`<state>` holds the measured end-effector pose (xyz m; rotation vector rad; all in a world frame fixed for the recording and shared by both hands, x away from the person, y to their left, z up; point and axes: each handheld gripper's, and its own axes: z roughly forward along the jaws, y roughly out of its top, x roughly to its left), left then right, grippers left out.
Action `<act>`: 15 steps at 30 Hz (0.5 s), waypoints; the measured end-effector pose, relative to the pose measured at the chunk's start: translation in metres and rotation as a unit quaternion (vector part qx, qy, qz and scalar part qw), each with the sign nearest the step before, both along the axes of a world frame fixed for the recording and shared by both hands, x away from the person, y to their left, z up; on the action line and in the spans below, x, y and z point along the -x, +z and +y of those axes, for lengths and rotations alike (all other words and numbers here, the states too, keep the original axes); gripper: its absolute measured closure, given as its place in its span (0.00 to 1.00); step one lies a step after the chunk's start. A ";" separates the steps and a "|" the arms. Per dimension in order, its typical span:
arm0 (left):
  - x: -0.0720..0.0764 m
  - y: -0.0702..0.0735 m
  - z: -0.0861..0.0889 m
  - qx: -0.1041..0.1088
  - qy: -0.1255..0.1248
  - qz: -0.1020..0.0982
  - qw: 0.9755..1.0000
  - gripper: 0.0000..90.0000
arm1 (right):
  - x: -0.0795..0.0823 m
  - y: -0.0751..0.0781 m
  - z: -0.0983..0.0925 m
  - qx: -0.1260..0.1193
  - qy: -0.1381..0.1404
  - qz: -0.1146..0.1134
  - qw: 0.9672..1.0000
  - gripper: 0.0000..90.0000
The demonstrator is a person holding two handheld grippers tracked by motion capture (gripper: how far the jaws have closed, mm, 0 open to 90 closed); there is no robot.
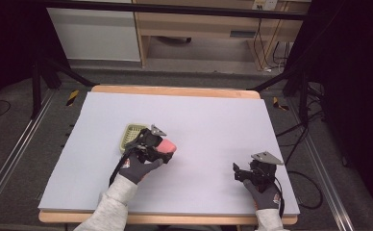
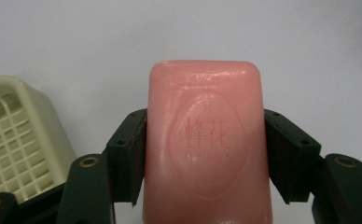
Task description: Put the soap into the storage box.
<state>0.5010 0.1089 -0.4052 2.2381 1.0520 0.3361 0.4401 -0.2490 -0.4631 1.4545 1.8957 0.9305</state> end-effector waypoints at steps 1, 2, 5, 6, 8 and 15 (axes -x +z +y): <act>0.000 0.001 0.002 0.000 0.003 0.000 1.000 0.42 | 0.000 0.000 0.000 0.000 0.000 0.000 1.000 0.08; 0.000 0.001 0.002 0.000 0.003 0.000 1.000 0.42 | 0.000 0.000 0.000 0.000 0.000 0.000 1.000 0.08; -0.002 0.005 0.011 0.000 0.013 -0.005 1.000 0.42 | 0.000 0.000 0.000 -0.001 -0.002 0.001 1.000 0.08; -0.003 0.006 0.013 0.002 0.016 -0.004 1.000 0.42 | 0.000 0.000 0.000 0.000 -0.002 0.001 1.000 0.08; -0.004 0.008 0.017 0.004 0.022 -0.007 1.000 0.42 | 0.000 0.000 0.000 -0.001 -0.002 0.001 1.000 0.08; -0.009 0.011 0.028 0.007 0.038 -0.011 0.999 0.42 | 0.000 0.000 0.000 0.000 -0.002 0.001 1.000 0.08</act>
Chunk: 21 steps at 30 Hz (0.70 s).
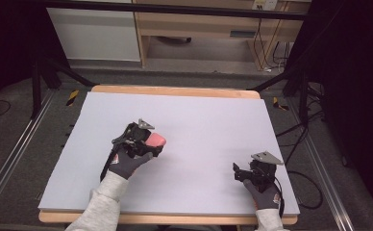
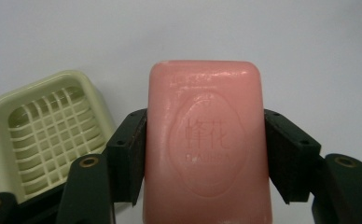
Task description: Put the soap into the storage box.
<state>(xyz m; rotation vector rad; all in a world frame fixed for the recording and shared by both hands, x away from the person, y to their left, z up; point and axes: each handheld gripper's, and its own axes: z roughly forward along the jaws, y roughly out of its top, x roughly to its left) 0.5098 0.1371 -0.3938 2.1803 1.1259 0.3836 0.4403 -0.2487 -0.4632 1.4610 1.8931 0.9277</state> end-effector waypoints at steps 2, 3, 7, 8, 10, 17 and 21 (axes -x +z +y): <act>-0.002 0.001 0.003 0.003 0.006 0.000 1.000 0.42 | 0.000 0.000 0.000 -0.001 0.000 -0.001 1.000 0.08; -0.003 0.001 0.005 0.003 0.010 0.000 1.000 0.42 | 0.000 0.000 0.000 0.000 0.000 0.000 1.000 0.08; -0.007 0.001 0.010 0.005 0.020 -0.001 1.000 0.42 | 0.000 0.000 0.000 0.000 0.001 0.000 1.000 0.08; -0.010 0.001 0.014 0.003 0.026 -0.003 1.000 0.42 | 0.000 0.000 0.000 -0.001 0.000 0.000 1.000 0.08; -0.012 0.001 0.017 0.004 0.032 -0.003 0.999 0.42 | 0.000 0.000 0.000 -0.002 0.000 0.000 1.000 0.08; -0.019 0.002 0.026 0.005 0.046 -0.004 0.999 0.42 | 0.000 0.000 0.000 0.000 0.001 -0.001 1.000 0.08; -0.022 0.002 0.030 0.002 0.057 -0.004 0.998 0.42 | 0.000 0.000 0.000 -0.001 0.000 0.001 1.000 0.08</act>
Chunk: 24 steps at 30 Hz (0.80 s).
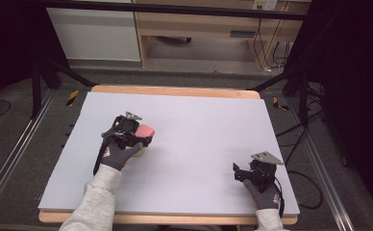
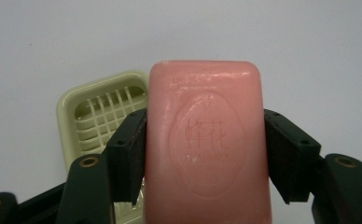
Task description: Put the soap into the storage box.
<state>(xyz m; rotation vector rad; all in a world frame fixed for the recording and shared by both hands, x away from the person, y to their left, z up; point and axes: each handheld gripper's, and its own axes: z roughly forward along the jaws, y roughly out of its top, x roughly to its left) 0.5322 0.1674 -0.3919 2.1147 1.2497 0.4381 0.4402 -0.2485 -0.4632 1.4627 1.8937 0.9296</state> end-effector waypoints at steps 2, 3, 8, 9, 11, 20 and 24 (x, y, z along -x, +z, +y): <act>-0.002 -0.001 0.002 -0.001 0.006 0.000 1.000 0.42 | 0.000 0.000 0.000 0.002 0.002 -0.002 1.000 0.08; -0.003 -0.001 0.004 -0.003 0.009 0.000 1.000 0.42 | 0.000 0.000 0.000 0.001 0.002 -0.001 1.000 0.08; -0.008 -0.003 0.009 -0.005 0.021 0.001 1.000 0.42 | 0.000 0.000 0.000 0.000 0.000 0.000 1.000 0.08; -0.009 -0.004 0.010 -0.006 0.023 0.001 1.000 0.42 | 0.000 0.000 0.000 0.000 0.000 0.001 1.000 0.08; -0.010 -0.004 0.012 -0.009 0.028 -0.002 1.000 0.42 | 0.000 0.000 0.000 0.001 0.002 0.000 1.000 0.08; -0.019 -0.012 0.018 -0.011 0.044 0.005 0.999 0.42 | 0.000 0.000 0.001 -0.002 0.002 0.001 1.000 0.08; -0.021 -0.014 0.019 -0.010 0.048 0.006 0.999 0.42 | -0.001 -0.001 0.001 0.002 0.004 0.000 1.000 0.08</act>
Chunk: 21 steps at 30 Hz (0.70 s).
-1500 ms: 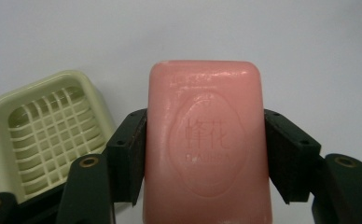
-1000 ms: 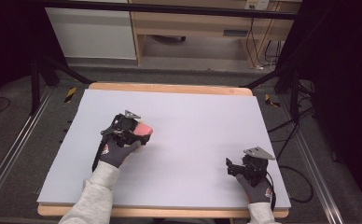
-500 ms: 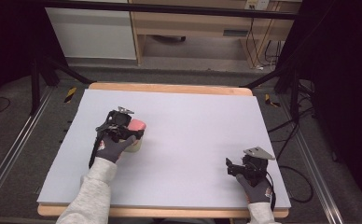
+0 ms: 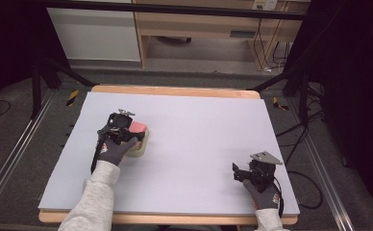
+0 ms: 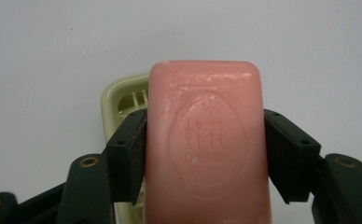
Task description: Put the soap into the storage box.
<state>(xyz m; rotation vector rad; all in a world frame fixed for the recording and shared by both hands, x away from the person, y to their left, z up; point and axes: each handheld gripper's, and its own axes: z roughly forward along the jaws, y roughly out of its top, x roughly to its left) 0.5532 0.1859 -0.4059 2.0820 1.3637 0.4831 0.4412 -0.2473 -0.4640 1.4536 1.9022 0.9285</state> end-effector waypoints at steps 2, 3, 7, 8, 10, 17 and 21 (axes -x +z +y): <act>-0.002 -0.002 0.001 0.000 0.005 0.000 1.000 0.42 | 0.000 0.000 0.000 -0.001 -0.001 0.000 1.000 0.08; -0.003 -0.003 0.002 0.000 0.007 0.001 1.000 0.42 | 0.000 0.000 0.000 -0.001 -0.001 0.000 1.000 0.08; -0.005 -0.008 0.002 -0.001 0.009 0.006 1.000 0.42 | 0.000 0.000 0.000 0.000 0.000 0.000 1.000 0.08; -0.005 -0.009 0.003 -0.001 0.010 0.007 1.000 0.42 | 0.000 0.000 0.000 0.001 0.001 0.000 1.000 0.08; -0.006 -0.011 0.004 -0.003 0.012 0.007 1.000 0.42 | 0.000 0.000 0.000 0.001 0.001 0.000 1.000 0.08; -0.008 -0.017 0.006 -0.003 0.023 0.010 1.000 0.42 | 0.000 0.000 0.000 0.001 0.000 0.001 1.000 0.08; -0.010 -0.021 0.007 -0.003 0.025 0.015 1.000 0.42 | 0.000 0.000 0.001 0.001 0.001 0.001 1.000 0.08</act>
